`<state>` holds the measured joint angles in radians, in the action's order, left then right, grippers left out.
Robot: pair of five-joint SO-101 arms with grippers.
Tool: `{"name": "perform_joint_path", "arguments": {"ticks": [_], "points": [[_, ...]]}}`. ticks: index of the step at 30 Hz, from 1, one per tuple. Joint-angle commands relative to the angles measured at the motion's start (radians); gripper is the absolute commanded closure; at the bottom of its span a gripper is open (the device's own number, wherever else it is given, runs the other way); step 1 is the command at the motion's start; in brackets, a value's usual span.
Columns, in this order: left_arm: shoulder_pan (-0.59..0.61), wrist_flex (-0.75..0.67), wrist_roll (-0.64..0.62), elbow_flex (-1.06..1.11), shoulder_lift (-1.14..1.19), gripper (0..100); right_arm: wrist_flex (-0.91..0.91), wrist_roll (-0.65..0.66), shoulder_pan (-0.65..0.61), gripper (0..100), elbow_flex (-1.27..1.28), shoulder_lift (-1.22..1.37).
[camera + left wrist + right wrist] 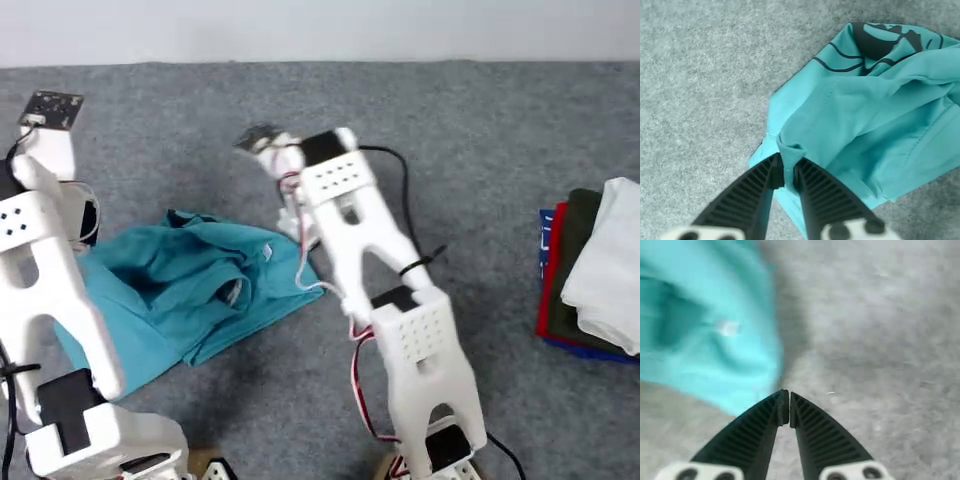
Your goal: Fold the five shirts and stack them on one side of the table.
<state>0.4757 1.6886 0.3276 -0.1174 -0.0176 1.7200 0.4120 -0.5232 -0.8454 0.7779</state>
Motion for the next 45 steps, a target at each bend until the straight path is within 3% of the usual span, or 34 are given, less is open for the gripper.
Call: {"name": "perform_joint_path", "arguments": {"ticks": [1,6,18,30,33,36,45], "points": [[-0.011,-0.015,-0.006,-0.007,-0.011,99,0.076,0.012,-0.084,93.8,-0.094,-0.010],[-0.006,-0.051,-0.002,0.013,-0.009,99,0.074,-0.152,-0.163,75.7,-0.094,-0.019],[-0.006,-0.057,-0.002,0.013,-0.002,99,0.073,-0.305,-0.262,80.5,-0.094,0.081],[-0.005,-0.057,-0.002,0.013,-0.002,99,0.021,-0.298,-0.217,81.0,-0.098,0.213],[-0.005,-0.055,-0.002,0.013,-0.005,99,0.027,-0.290,-0.217,87.2,-0.098,0.205],[-0.005,-0.052,-0.002,0.013,-0.009,99,0.028,-0.230,-0.200,95.3,-0.100,0.179],[-0.012,-0.029,0.000,-0.010,-0.020,99,0.076,-0.092,-0.099,99.2,-0.097,-0.013]]}}
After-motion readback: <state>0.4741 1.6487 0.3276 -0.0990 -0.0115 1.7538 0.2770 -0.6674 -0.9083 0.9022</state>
